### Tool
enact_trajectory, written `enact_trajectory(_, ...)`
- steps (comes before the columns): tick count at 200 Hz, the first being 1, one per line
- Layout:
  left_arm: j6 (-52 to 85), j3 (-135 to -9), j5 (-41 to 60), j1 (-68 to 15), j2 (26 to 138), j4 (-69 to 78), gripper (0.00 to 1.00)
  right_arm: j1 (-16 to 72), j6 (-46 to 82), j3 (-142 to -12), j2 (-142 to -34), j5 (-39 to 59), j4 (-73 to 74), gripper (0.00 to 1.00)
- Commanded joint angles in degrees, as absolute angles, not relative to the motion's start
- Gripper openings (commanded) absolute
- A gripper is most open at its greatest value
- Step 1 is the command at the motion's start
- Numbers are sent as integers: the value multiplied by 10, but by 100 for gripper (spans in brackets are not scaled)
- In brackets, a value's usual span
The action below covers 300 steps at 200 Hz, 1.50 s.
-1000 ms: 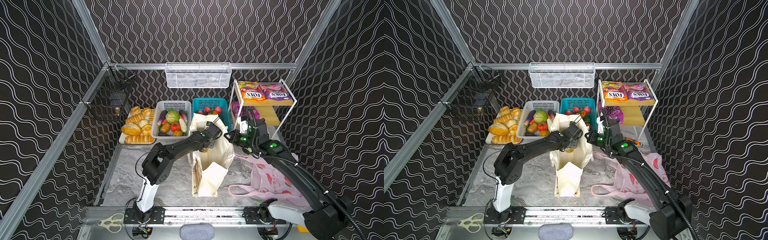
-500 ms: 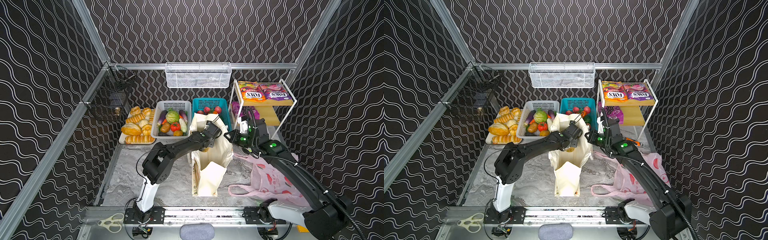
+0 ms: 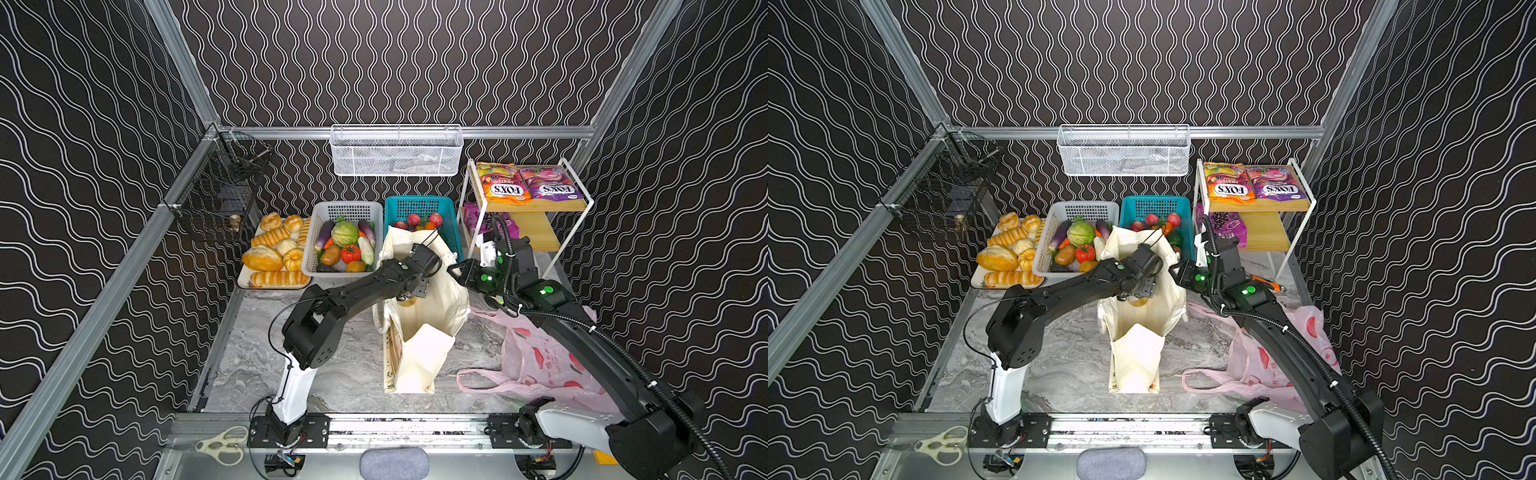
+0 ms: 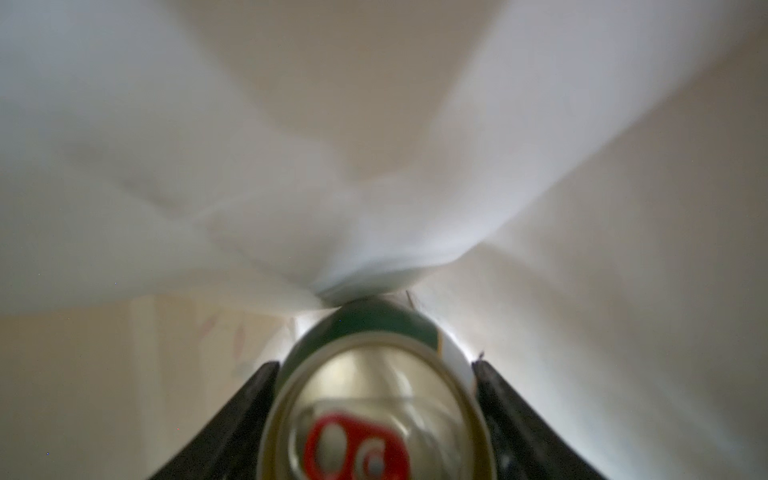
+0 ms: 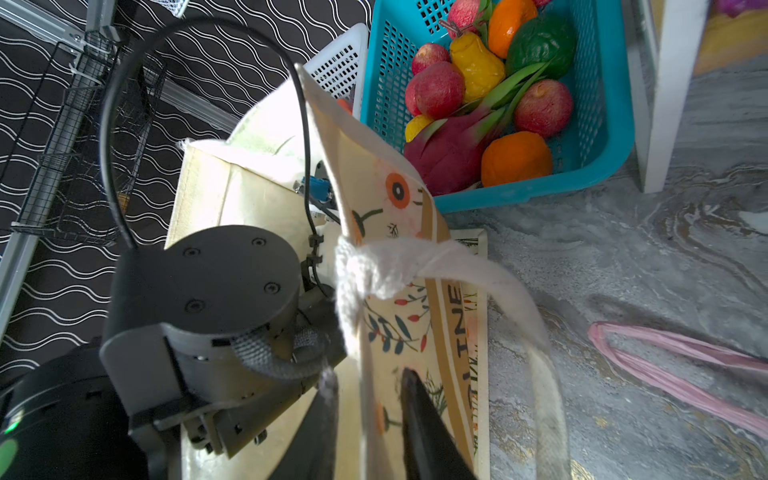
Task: Place the mixed food into the grocery bags and tie them
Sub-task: 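Lower the held can to the tote bottom with the left gripper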
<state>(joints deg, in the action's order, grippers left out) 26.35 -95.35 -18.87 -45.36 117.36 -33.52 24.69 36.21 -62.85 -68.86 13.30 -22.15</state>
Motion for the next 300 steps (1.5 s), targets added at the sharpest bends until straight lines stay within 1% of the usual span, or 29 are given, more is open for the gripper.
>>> enact_trajectory(1,254,-964,-182,-452,1166,-358,78,247,354,-636,-685,128,-228,30)
enact_trajectory(24,257,-962,-182,-449,1162,-357,82,247,353,-637,-686,128,-229,33)
enact_trajectory(35,258,-964,-178,-449,1161,-358,85,247,352,-637,-686,129,-230,34)
enact_trajectory(65,253,-974,-169,-449,1157,-361,90,247,352,-638,-686,130,-230,36)
enact_trajectory(72,253,-980,-169,-449,1157,-367,92,247,352,-638,-685,130,-231,38)
enact_trajectory(79,252,-984,-169,-449,1158,-371,93,247,351,-638,-685,130,-231,42)
enact_trajectory(99,250,-984,-166,-448,1150,-371,96,247,349,-637,-683,129,-233,44)
enact_trajectory(112,251,-983,-159,-447,1144,-371,98,247,348,-638,-682,128,-234,50)
enact_trajectory(134,254,-985,-156,-446,1139,-378,99,247,347,-639,-681,130,-236,52)
enact_trajectory(149,253,-986,-154,-446,1133,-375,99,247,348,-638,-679,127,-237,58)
enact_trajectory(170,251,-988,-149,-446,1126,-374,99,247,349,-638,-675,124,-236,59)
enact_trajectory(200,247,-997,-142,-446,1116,-379,99,247,351,-637,-671,121,-234,66)
enact_trajectory(224,245,-1007,-142,-445,1113,-387,99,247,352,-636,-671,116,-238,67)
enact_trajectory(230,244,-1007,-143,-444,1112,-387,99,247,353,-637,-673,114,-241,65)
enact_trajectory(248,239,-1007,-147,-445,1114,-390,99,247,354,-643,-680,110,-251,56)
enact_trajectory(280,227,-975,-147,-445,1112,-354,99,247,356,-645,-687,118,-250,36)
enact_trajectory(300,221,-945,-154,-445,1103,-327,99,247,362,-644,-687,121,-244,28)
